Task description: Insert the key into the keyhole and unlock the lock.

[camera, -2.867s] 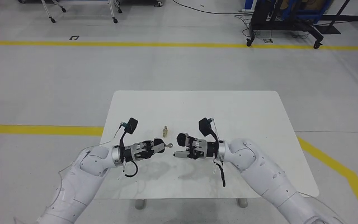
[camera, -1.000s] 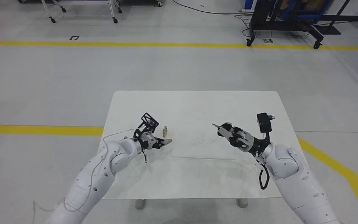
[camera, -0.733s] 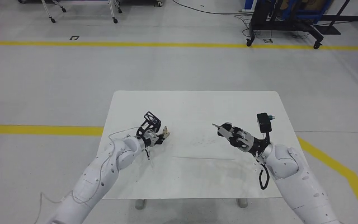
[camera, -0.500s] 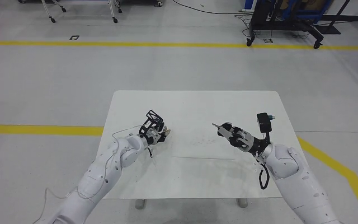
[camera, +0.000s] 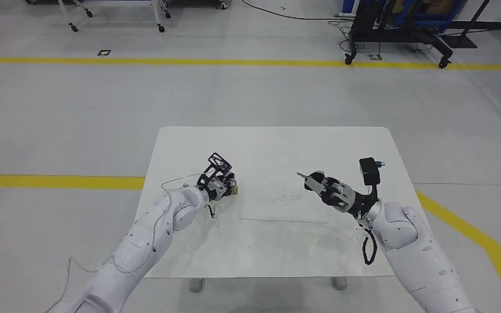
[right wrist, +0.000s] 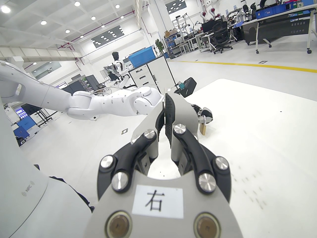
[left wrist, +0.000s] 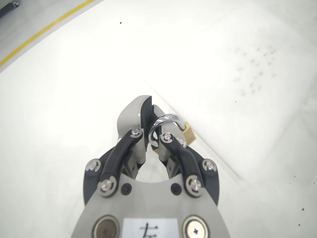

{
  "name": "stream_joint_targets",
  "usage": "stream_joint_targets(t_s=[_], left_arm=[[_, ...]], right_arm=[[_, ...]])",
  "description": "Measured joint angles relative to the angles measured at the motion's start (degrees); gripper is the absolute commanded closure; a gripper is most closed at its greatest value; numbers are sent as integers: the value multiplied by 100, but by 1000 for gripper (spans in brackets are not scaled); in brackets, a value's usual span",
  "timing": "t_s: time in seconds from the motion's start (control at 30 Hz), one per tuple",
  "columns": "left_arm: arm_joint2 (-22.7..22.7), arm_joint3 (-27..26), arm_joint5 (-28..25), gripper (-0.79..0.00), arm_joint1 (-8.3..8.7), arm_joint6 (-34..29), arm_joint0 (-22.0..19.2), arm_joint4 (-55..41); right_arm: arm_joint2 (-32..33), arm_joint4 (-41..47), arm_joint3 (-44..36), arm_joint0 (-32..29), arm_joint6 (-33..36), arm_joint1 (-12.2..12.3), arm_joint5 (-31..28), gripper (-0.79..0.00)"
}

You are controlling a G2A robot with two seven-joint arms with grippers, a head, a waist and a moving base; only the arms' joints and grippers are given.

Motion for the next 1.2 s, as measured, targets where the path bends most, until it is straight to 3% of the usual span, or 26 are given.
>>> stream_joint_targets(t_s=[0.43, 0.57, 0.67, 0.8, 0.9, 1.2], left_arm=[[-91, -56, 128, 0, -1, 199, 82, 35], [-427, 127, -350, 0, -47, -367, 80, -1390], [-647, 564, -874, 0, -138, -1500, -208, -3270], [-721, 1340, -889, 0, -304, -2691, -728, -5295], [-752, 1570, -937, 0, -387, -2723, -807, -6286], [-762, 1551, -858, 0, -403, -2778, -739, -6254]], right_arm=[[-66, 47, -37, -1, 12, -11, 1, 0], [-493, 299, 98, 276, -268, -118, 229, 0], [-860, 329, 276, 555, -403, -216, 440, 0], [-1070, -9, 293, 798, -475, -288, 769, 0], [-1042, -35, 190, 799, -584, -296, 846, 0], [-1038, -55, 218, 797, -556, -296, 867, 0]])
